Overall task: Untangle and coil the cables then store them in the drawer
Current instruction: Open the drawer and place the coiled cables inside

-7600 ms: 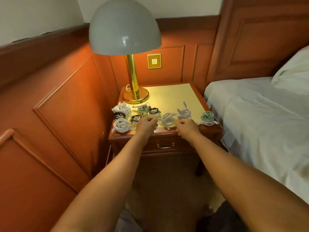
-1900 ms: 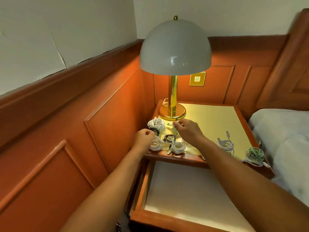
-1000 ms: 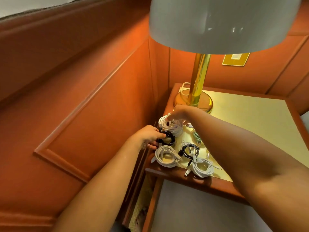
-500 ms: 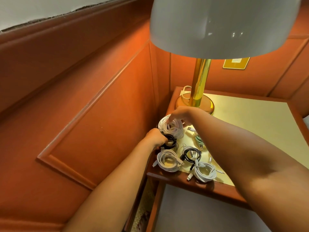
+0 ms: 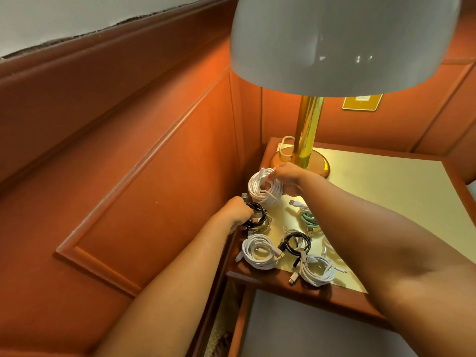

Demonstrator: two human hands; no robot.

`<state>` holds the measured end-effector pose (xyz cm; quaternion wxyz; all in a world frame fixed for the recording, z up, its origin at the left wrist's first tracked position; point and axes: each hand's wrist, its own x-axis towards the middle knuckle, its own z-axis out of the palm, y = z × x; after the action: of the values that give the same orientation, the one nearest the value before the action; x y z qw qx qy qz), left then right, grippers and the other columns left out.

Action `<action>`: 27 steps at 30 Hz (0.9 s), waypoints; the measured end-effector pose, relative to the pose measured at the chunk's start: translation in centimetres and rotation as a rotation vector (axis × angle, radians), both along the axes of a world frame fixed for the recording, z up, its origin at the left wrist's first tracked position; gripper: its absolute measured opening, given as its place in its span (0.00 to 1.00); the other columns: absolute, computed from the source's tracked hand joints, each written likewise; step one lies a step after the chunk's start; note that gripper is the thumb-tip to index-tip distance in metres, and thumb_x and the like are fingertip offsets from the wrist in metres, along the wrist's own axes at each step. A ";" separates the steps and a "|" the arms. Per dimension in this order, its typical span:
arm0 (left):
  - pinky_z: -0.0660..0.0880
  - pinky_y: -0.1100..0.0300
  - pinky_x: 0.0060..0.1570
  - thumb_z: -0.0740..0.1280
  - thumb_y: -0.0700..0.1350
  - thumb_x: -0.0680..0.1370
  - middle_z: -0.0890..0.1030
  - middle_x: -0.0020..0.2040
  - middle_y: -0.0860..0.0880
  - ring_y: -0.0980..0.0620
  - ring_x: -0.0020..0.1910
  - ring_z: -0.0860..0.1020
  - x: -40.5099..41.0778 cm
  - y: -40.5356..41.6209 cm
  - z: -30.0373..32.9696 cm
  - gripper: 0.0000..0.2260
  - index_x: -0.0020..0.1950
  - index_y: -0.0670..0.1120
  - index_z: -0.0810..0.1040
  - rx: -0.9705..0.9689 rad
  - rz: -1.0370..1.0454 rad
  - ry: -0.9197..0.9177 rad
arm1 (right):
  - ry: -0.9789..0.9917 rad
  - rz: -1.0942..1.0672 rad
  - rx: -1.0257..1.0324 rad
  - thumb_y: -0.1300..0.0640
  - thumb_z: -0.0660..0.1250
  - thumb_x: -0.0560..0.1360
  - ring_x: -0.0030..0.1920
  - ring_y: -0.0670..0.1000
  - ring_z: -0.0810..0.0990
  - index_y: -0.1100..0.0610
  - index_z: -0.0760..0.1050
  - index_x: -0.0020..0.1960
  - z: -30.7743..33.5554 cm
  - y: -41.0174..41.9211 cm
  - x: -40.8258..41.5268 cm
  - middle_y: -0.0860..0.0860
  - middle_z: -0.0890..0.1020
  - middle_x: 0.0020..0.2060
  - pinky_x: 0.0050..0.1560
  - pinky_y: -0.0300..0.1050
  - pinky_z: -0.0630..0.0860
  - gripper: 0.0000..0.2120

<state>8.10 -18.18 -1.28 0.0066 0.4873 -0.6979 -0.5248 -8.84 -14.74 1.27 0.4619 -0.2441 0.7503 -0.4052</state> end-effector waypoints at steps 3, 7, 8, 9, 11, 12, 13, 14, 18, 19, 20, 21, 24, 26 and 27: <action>0.72 0.61 0.31 0.64 0.35 0.77 0.80 0.51 0.40 0.46 0.45 0.77 0.3 -0.1 0.2 0.08 0.56 0.38 0.75 0.040 -0.003 0.023 | -0.074 -0.013 -0.055 0.67 0.65 0.77 0.45 0.57 0.81 0.64 0.75 0.56 -0.4 0.2 -0.5 0.63 0.80 0.49 0.51 0.55 0.80 0.08; 0.72 0.61 0.32 0.65 0.34 0.77 0.79 0.42 0.45 0.49 0.43 0.77 0.8 -0.4 0.5 0.05 0.46 0.42 0.76 0.115 0.036 0.117 | -0.215 -0.068 -0.124 0.70 0.62 0.78 0.53 0.60 0.81 0.64 0.74 0.62 -0.3 0.8 -1.1 0.63 0.80 0.54 0.59 0.57 0.76 0.14; 0.73 0.61 0.32 0.64 0.33 0.77 0.79 0.42 0.45 0.49 0.42 0.77 0.9 -0.6 0.6 0.04 0.47 0.41 0.76 0.126 0.051 0.142 | -0.236 -0.092 -0.142 0.70 0.61 0.78 0.52 0.59 0.80 0.64 0.74 0.62 -0.1 1.0 -1.2 0.63 0.80 0.54 0.60 0.56 0.76 0.14; 0.73 0.60 0.33 0.65 0.34 0.77 0.79 0.42 0.44 0.49 0.41 0.77 1.1 -0.8 0.9 0.03 0.49 0.40 0.76 0.130 0.064 0.167 | -0.262 -0.118 -0.169 0.71 0.61 0.78 0.51 0.59 0.79 0.64 0.74 0.63 0.1 1.1 -1.4 0.63 0.79 0.53 0.59 0.55 0.76 0.15; 0.73 0.59 0.35 0.66 0.34 0.77 0.79 0.43 0.44 0.50 0.40 0.77 1.4 -1.0 1.8 0.02 0.48 0.41 0.76 0.130 0.084 0.215 | -0.299 -0.150 -0.224 0.72 0.60 0.77 0.48 0.58 0.79 0.66 0.73 0.64 0.8 1.5 -1.5 0.64 0.78 0.53 0.57 0.54 0.76 0.16; 0.73 0.60 0.34 0.66 0.35 0.78 0.79 0.42 0.44 0.51 0.40 0.77 1.5 -1.0 2.5 0.03 0.46 0.41 0.76 0.129 0.091 0.235 | -0.311 -0.164 -0.251 0.73 0.59 0.77 0.46 0.57 0.79 0.67 0.72 0.65 1.2 1.8 -1.5 0.64 0.77 0.53 0.55 0.53 0.76 0.17; 0.74 0.62 0.32 0.66 0.35 0.78 0.79 0.42 0.45 0.52 0.39 0.77 1.6 -0.9 3.1 0.04 0.45 0.42 0.76 0.127 0.097 0.258 | -0.320 -0.172 -0.283 0.73 0.58 0.77 0.44 0.57 0.79 0.67 0.72 0.65 1.8 2.1 -1.4 0.64 0.77 0.52 0.52 0.52 0.77 0.17; 0.73 0.63 0.30 0.66 0.35 0.78 0.79 0.42 0.45 0.52 0.38 0.77 1.7 -0.7 3.9 0.04 0.44 0.42 0.75 0.125 0.103 0.283 | -0.326 -0.179 -0.313 0.73 0.58 0.77 0.43 0.56 0.79 0.68 0.72 0.64 2.4 2.6 -1.4 0.64 0.76 0.53 0.50 0.51 0.77 0.17; 0.72 0.67 0.24 0.66 0.34 0.78 0.78 0.39 0.45 0.53 0.38 0.76 2.4 0.9 6.9 0.06 0.42 0.42 0.75 0.117 0.113 0.379 | -0.423 -0.198 -0.441 0.73 0.57 0.77 0.43 0.56 0.82 0.64 0.74 0.59 4.9 5.8 -0.5 0.61 0.79 0.49 0.46 0.50 0.80 0.13; 0.72 0.66 0.25 0.65 0.34 0.78 0.78 0.40 0.46 0.53 0.38 0.76 2.8 1.4 7.6 0.06 0.43 0.42 0.75 0.114 0.101 0.390 | -0.442 -0.201 -0.466 0.72 0.57 0.78 0.41 0.55 0.82 0.64 0.74 0.58 5.5 6.9 -0.1 0.60 0.80 0.47 0.43 0.49 0.81 0.13; 0.72 0.66 0.27 0.65 0.34 0.78 0.78 0.40 0.46 0.53 0.39 0.76 3.2 2.1 8.1 0.06 0.43 0.43 0.75 0.110 0.083 0.396 | -0.454 -0.199 -0.489 0.71 0.57 0.78 0.41 0.55 0.82 0.64 0.74 0.58 6.0 8.0 0.4 0.60 0.80 0.47 0.42 0.48 0.81 0.12; 0.72 0.66 0.29 0.65 0.35 0.79 0.78 0.41 0.47 0.54 0.40 0.76 3.7 2.8 8.6 0.05 0.45 0.43 0.75 0.104 0.060 0.398 | -0.461 -0.195 -0.510 0.70 0.57 0.78 0.43 0.55 0.82 0.64 0.74 0.59 6.4 9.2 0.8 0.60 0.80 0.48 0.44 0.49 0.81 0.12; 0.71 0.64 0.34 0.64 0.36 0.79 0.79 0.46 0.45 0.52 0.44 0.76 5.2 5.2 9.5 0.03 0.52 0.41 0.75 0.084 0.003 0.400 | -0.484 -0.217 -0.550 0.68 0.57 0.80 0.52 0.57 0.77 0.62 0.75 0.58 7.3 12.5 2.4 0.60 0.78 0.53 0.59 0.54 0.74 0.11; 0.72 0.62 0.37 0.65 0.37 0.79 0.78 0.49 0.42 0.49 0.47 0.76 6.4 7.0 9.9 0.07 0.56 0.39 0.75 0.076 -0.028 0.399 | -0.506 -0.235 -0.560 0.67 0.57 0.80 0.55 0.58 0.74 0.62 0.74 0.58 7.6 14.7 3.7 0.60 0.76 0.55 0.66 0.55 0.70 0.11; 0.72 0.62 0.37 0.65 0.37 0.79 0.78 0.50 0.42 0.49 0.47 0.76 7.1 8.0 10.0 0.08 0.57 0.38 0.74 0.076 -0.044 0.392 | -0.511 -0.244 -0.566 0.67 0.57 0.80 0.56 0.58 0.74 0.62 0.74 0.59 7.8 15.9 4.5 0.61 0.75 0.55 0.67 0.56 0.68 0.11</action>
<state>15.16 -10.20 8.75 0.1125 0.3603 -0.6736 -0.6355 -4.34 1.17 9.03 0.4968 -0.1621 0.4935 -0.6953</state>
